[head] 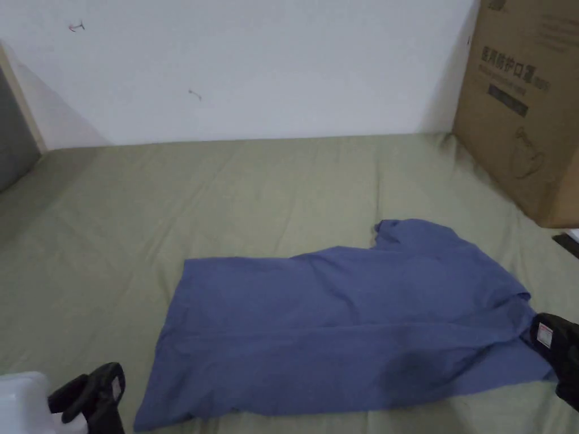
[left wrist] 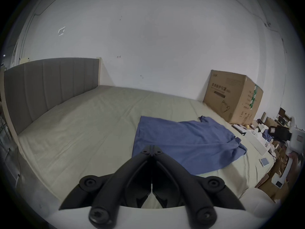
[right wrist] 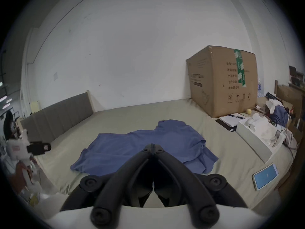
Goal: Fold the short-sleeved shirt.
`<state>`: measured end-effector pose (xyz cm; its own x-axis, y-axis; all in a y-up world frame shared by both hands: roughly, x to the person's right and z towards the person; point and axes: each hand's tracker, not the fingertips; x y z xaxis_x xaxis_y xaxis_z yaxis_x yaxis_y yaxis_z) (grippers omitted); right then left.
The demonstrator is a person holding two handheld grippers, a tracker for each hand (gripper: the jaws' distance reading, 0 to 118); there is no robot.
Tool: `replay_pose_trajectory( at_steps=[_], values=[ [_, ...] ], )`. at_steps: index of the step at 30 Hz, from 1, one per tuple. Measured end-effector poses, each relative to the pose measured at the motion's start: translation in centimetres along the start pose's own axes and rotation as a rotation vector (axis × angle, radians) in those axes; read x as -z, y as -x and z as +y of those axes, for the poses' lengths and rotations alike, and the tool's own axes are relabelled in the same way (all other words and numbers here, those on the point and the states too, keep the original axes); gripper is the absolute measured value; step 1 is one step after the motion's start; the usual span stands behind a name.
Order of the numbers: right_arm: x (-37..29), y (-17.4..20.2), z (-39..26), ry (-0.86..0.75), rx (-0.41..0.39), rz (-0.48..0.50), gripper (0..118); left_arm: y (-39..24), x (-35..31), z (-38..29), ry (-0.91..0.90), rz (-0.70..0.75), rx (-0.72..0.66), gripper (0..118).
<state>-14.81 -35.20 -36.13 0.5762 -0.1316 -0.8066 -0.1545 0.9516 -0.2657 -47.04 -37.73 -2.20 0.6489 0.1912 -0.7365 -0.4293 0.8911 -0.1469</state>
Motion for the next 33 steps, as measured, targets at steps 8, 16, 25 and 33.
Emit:
replay_pose_trajectory(
  at_steps=[8, 16, 25, 33],
  values=[
    [0.3, 1.5, -0.2, 0.095, -0.097, 0.067, 0, 4.6, 13.5, 2.5, 0.521, 0.009, -0.125, 7],
    [1.4, 0.3, -1.5, 0.171, -0.023, 0.073, 0, 1.4, 17.1, -2.1, 0.766, 0.088, -0.009, 113],
    [2.0, -2.3, -1.2, 0.190, -0.016, 0.021, 0, -0.7, 16.0, -1.9, 0.653, 0.022, 0.170, 4],
    [8.0, -13.9, 2.2, 0.359, 0.308, -0.063, 43, 0.6, 13.9, 0.3, 0.507, -0.006, 0.099, 4]
  ],
)
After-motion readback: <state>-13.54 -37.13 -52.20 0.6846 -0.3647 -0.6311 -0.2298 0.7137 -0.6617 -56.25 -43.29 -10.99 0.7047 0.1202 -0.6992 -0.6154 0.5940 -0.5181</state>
